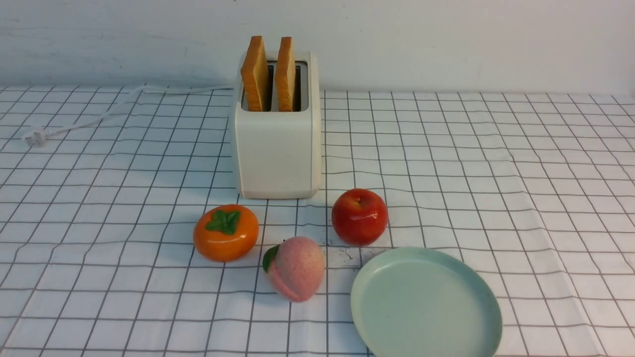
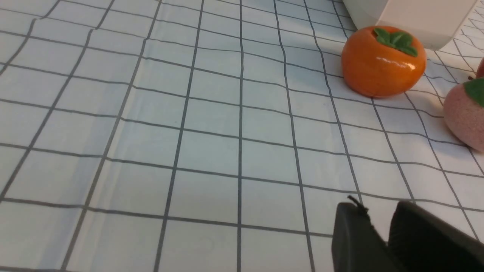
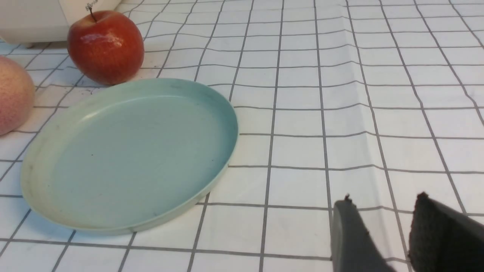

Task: Take toasted bread from bread machine on white checkered table place on plate.
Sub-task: 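Reach for a toast slice standing in the toaster with the left gripper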

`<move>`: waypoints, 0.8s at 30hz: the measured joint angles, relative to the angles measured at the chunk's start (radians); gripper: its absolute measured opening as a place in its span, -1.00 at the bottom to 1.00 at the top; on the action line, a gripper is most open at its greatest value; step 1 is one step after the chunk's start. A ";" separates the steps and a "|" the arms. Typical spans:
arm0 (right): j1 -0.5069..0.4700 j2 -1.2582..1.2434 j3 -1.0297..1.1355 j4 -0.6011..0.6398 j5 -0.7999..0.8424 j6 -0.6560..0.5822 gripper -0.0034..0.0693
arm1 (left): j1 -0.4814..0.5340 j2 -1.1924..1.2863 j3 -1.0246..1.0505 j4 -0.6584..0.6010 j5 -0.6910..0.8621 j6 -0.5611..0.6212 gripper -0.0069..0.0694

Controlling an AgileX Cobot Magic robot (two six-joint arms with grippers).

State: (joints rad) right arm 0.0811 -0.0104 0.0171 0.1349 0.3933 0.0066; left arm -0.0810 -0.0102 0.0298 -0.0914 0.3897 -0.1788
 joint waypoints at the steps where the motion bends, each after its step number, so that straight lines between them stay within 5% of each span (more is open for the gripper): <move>1: 0.000 0.000 0.000 0.000 0.000 0.000 -0.25 | 0.000 0.000 0.000 0.000 0.000 0.000 -0.44; 17: 0.000 0.000 0.000 0.000 0.000 0.000 -0.25 | 0.000 0.000 0.000 -0.042 -0.089 0.000 -0.42; 24: 0.000 0.000 0.000 0.000 0.000 0.000 -0.25 | 0.000 0.000 0.000 -0.388 -0.221 0.000 -0.39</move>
State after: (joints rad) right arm 0.0811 -0.0104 0.0171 0.1349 0.3933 0.0066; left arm -0.0810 -0.0102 0.0298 -0.4790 0.1682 -0.1788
